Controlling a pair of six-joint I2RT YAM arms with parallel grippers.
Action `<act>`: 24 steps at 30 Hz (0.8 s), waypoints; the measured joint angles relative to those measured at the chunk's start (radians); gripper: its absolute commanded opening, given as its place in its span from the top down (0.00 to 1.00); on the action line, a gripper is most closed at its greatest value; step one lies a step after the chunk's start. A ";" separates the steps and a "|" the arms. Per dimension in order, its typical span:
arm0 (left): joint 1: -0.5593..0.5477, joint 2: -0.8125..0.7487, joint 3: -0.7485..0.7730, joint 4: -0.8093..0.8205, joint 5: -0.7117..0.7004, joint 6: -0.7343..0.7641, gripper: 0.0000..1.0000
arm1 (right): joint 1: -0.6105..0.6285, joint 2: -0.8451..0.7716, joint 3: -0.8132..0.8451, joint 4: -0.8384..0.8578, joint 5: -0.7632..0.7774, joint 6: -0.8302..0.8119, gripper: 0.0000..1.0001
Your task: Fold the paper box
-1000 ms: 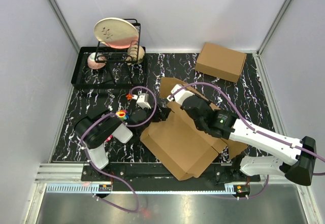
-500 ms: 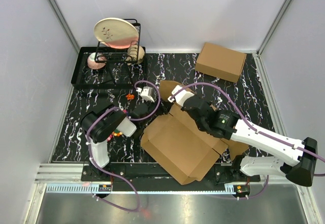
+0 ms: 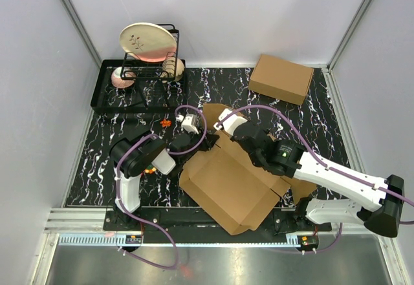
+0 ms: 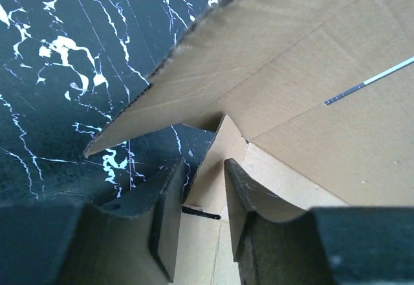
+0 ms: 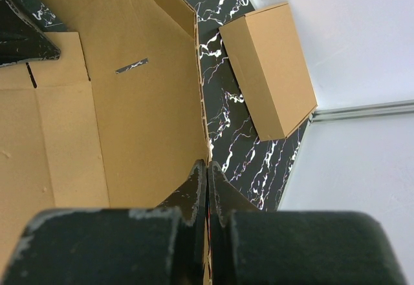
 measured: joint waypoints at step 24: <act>-0.375 -0.117 -0.017 -0.074 -0.231 0.444 0.85 | 0.000 0.018 0.000 -0.005 -0.018 0.035 1.00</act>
